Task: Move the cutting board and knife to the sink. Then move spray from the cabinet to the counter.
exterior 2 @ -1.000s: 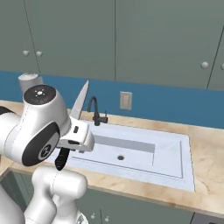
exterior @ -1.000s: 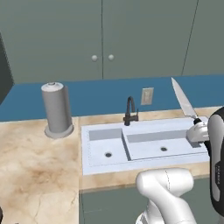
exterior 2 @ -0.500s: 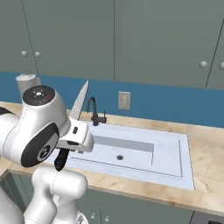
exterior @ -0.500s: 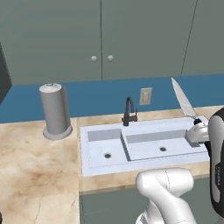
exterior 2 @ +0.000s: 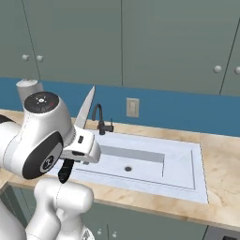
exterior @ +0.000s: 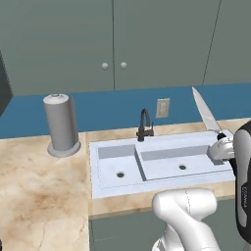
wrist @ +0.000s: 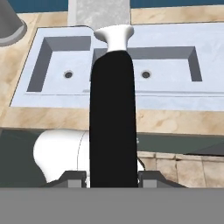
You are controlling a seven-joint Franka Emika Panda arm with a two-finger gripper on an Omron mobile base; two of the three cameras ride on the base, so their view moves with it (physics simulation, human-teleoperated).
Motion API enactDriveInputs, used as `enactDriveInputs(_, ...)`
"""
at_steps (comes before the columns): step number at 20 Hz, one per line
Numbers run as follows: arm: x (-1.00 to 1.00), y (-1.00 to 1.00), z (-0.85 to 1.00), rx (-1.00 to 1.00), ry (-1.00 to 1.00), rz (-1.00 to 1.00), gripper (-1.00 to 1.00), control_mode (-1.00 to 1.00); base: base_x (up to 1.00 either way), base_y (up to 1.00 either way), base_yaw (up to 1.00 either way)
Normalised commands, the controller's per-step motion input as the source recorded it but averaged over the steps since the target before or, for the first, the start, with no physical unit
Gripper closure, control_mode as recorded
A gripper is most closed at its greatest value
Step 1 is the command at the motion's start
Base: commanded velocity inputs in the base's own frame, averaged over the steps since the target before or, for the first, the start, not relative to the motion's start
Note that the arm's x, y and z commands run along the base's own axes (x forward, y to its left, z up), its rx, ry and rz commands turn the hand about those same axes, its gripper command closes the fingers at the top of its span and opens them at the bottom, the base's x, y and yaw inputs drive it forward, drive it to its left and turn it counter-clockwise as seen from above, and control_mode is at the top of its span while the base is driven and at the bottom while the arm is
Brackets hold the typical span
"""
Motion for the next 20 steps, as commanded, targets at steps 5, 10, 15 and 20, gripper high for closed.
enactDriveInputs(5, 0.00, 0.00, 0.00, 0.00, 0.00, 0.00, 1.00, 1.00, 0.42, 0.00, 0.00)
enactDriveInputs(10, 0.00, 0.00, 0.00, 0.00, 0.00, 0.00, 1.00, 1.00, 0.14, 0.00, 0.00)
enactDriveInputs(15, 0.00, 0.00, 0.00, 0.00, 0.00, 0.00, 1.00, 1.00, 0.00, 0.00, 0.00)
enactDriveInputs(20, 0.00, 0.00, 0.00, 0.00, 0.00, 0.00, 1.00, 1.00, 0.00, 0.00, 0.00)
